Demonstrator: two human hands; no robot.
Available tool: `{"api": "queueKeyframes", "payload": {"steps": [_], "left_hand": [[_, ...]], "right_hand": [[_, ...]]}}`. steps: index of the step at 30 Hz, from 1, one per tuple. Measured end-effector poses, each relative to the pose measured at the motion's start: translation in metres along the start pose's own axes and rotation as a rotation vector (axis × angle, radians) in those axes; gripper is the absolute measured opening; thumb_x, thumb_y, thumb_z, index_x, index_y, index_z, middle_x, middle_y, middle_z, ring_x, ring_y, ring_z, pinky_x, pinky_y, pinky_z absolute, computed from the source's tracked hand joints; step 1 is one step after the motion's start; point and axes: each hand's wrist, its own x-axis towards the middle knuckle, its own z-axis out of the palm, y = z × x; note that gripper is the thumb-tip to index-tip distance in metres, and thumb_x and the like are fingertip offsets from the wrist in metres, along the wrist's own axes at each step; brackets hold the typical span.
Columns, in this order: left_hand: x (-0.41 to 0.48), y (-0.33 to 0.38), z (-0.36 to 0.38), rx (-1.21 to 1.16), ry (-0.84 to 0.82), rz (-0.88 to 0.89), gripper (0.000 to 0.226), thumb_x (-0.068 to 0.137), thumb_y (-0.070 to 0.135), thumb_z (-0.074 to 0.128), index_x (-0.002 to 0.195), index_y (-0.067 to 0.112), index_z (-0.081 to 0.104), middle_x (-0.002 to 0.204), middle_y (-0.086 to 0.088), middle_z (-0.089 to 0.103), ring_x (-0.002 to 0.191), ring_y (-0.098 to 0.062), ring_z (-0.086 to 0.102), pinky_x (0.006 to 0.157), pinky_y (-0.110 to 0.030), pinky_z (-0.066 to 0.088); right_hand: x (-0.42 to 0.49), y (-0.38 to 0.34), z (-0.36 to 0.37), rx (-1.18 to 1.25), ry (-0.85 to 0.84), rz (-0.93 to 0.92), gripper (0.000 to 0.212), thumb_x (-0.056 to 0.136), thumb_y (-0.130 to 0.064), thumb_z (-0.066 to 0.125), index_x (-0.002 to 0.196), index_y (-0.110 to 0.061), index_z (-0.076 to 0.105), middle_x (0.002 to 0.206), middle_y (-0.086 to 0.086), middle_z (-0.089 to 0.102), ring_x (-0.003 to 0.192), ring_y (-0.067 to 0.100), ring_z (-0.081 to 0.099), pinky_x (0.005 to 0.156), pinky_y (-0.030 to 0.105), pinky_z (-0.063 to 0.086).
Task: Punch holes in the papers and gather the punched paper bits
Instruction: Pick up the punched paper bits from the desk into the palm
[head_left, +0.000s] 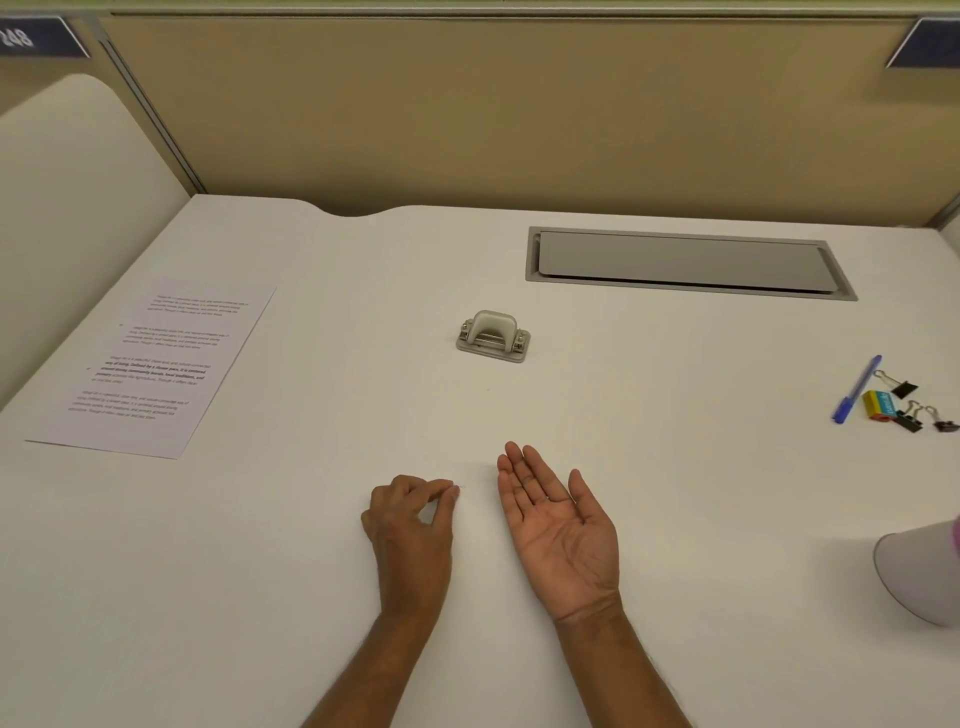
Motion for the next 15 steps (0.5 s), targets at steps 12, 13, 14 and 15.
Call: {"api": "queueKeyframes", "payload": {"steps": [12,13,14,15], "left_hand": [[-0.004,0.007,0.012,0.328,0.061,0.139,0.014,0.088,0.007,0.065,0.079,0.018,0.062,0.080,0.002,0.057,0.083,-0.022,0.049,0.073,-0.037,0.033],[-0.005,0.009,0.012,0.355,0.063,0.134,0.015,0.088,0.006,0.064,0.079,0.016,0.061,0.080,0.000,0.057,0.082,-0.024,0.049,0.072,-0.039,0.034],[-0.005,0.011,0.012,0.358,0.057,0.113,0.015,0.089,0.004,0.064,0.079,0.015,0.061,0.081,-0.001,0.057,0.082,-0.025,0.049,0.073,-0.039,0.034],[-0.006,0.012,0.010,0.331,0.043,0.080,0.016,0.089,0.003,0.063,0.079,0.015,0.061,0.082,0.000,0.058,0.083,-0.025,0.050,0.074,-0.037,0.032]], "right_hand": [[0.002,0.001,0.002,-0.032,0.012,-0.006,0.053,0.103,-0.032,0.042,0.130,0.011,0.057,0.143,0.028,0.052,0.132,0.040,0.053,0.116,0.046,0.034],[0.002,0.001,0.003,-0.033,0.012,-0.005,0.053,0.104,-0.032,0.042,0.130,0.011,0.057,0.143,0.028,0.052,0.132,0.040,0.053,0.117,0.046,0.033],[0.001,0.001,0.003,-0.037,0.015,-0.005,0.053,0.104,-0.032,0.042,0.131,0.011,0.057,0.143,0.028,0.052,0.132,0.040,0.052,0.117,0.046,0.033],[0.001,0.001,0.004,-0.042,0.017,-0.005,0.054,0.104,-0.033,0.041,0.131,0.011,0.056,0.143,0.028,0.052,0.133,0.040,0.052,0.117,0.046,0.033]]}}
